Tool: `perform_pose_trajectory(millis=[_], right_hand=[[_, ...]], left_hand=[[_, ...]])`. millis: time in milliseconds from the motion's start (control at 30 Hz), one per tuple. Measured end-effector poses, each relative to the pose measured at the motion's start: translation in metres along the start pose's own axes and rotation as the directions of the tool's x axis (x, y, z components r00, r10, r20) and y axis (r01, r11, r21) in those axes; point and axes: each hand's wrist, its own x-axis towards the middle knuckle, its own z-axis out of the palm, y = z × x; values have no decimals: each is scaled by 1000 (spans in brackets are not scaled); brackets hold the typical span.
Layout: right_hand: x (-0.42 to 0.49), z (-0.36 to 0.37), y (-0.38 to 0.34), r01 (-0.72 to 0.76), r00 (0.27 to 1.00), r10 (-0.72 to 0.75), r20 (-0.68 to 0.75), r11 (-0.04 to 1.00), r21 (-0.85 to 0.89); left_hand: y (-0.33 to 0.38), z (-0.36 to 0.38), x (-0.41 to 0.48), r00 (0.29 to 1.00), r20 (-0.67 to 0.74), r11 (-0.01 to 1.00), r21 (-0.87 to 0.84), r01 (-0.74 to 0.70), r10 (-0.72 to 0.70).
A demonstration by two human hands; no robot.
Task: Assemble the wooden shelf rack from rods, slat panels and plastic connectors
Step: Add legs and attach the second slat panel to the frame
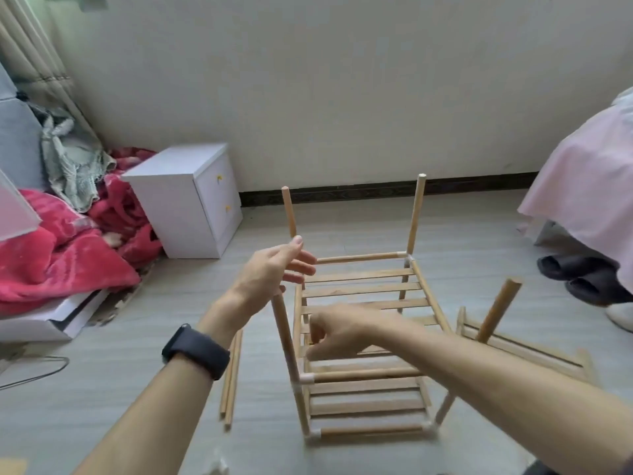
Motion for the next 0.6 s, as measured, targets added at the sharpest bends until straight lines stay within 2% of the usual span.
perform_pose_trajectory(millis=[100, 167, 233, 300, 333, 433, 500, 600], right_hand=[[-50, -40, 28, -38, 997, 31, -74, 994, -100], [-83, -63, 55, -70, 967, 39, -250, 991, -118], [-113, -79, 88, -117, 856, 40, -515, 986, -118], [-131, -86, 122, -165, 728, 99, -678, 986, -34], [-136, -85, 135, -189, 713, 163, -682, 981, 37], [-135, -64, 159, -248, 766, 304, -566, 953, 177], [-129, -53, 163, -214, 770, 298, -564, 954, 212], [-119, -52, 166, -190, 761, 265, -592, 964, 188]], left_hand=[[13, 6, 5, 999, 15, 977, 207, -54, 51], [14, 10, 11, 998, 6, 935, 352, -54, 55], [8, 15, 16, 1000, 5, 883, 469, -25, 26], [-4, 22, 20, 1000, -15, 834, 552, 12, -4], [-8, 25, 22, 999, -34, 811, 584, 24, -5], [-16, 27, 31, 998, -13, 790, 611, 50, -54], [-22, 26, 36, 993, 28, 762, 644, 71, -116], [-27, 24, 39, 990, 21, 675, 734, 78, -137]])
